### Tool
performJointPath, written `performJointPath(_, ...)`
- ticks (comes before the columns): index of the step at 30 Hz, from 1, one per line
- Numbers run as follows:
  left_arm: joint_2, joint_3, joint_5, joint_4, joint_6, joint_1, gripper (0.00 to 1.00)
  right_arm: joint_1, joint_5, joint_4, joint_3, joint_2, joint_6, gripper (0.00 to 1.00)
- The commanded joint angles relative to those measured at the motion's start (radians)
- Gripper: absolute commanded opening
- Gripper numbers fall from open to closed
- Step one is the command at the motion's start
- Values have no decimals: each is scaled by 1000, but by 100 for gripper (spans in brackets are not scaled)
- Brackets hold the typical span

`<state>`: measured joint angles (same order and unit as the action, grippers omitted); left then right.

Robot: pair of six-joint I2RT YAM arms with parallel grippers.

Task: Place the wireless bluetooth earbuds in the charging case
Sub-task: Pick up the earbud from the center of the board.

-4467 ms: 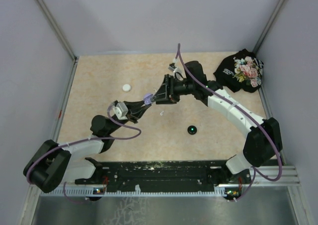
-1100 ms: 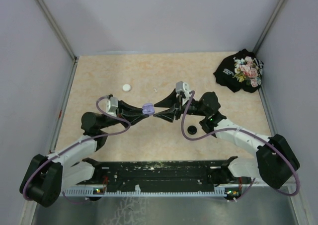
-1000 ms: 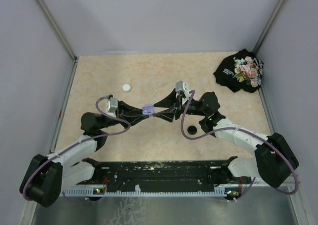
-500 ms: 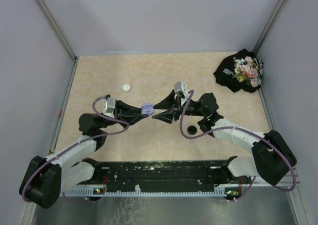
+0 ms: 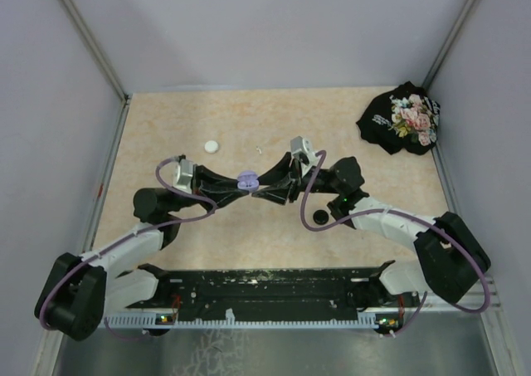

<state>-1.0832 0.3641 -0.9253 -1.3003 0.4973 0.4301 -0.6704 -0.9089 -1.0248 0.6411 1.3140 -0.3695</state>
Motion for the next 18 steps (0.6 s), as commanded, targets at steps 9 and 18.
performJointPath(9,-20,24,-4,-98,34,17,0,-19,-25,-115,23,16,-35,34)
performJointPath(18,-56,26,5,-173,58,38,0,-23,-33,-169,16,40,-79,29)
